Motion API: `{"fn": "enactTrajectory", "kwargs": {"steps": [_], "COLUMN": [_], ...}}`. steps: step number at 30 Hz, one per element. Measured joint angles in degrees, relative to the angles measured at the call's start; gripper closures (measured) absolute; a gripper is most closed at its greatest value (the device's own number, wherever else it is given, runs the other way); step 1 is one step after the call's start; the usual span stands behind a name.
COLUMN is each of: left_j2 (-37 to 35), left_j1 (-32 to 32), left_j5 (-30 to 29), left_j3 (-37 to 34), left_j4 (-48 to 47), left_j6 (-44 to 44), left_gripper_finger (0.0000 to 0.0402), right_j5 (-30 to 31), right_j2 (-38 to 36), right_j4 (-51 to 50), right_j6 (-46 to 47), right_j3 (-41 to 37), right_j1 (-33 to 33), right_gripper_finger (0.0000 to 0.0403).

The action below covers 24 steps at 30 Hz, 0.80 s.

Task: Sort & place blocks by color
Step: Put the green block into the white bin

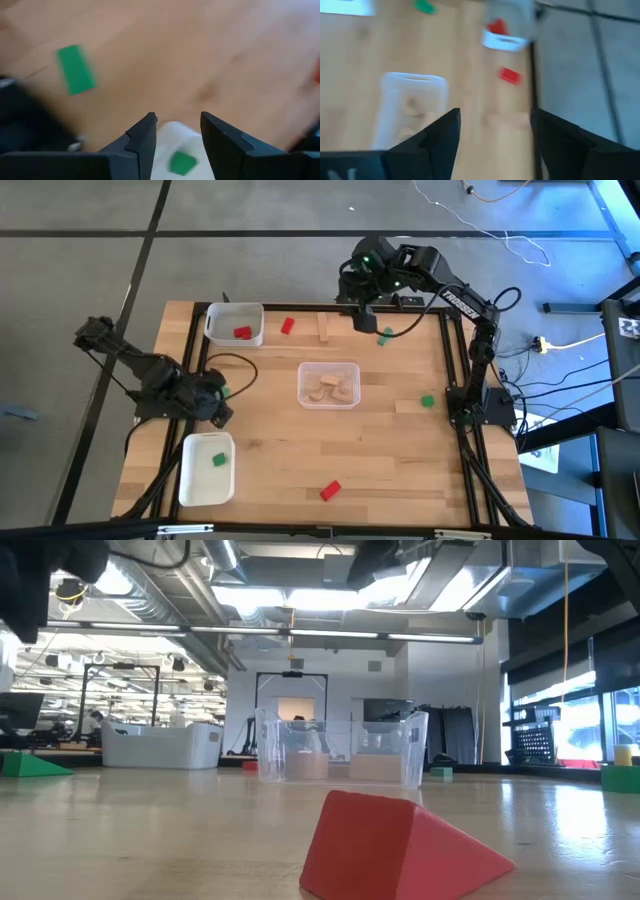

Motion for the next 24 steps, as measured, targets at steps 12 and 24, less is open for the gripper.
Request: {"fn": "enactTrajectory", "kwargs": {"steps": [12, 24], "left_j2": [0.0, 0.1], "left_j1": [14.6, 21.4], "left_j5": [-0.4, -0.7], "left_j3": [0.0, -0.1], "left_j4": [-9.8, -11.7], "left_j6": [-0.3, 3.7], "left_gripper_finger": [0.0257, 0.0257], "right_j5": [-17.2, -17.3], "right_j2": [0.0, 0.0], "right_j4": [-2.7, -2.4], "right_j6": [-5.1, -5.1], "right_j3": [0.0, 0.0], "right_j1": [-0.5, -0.5], "right_gripper_finger": [0.0163, 0.0163]}}
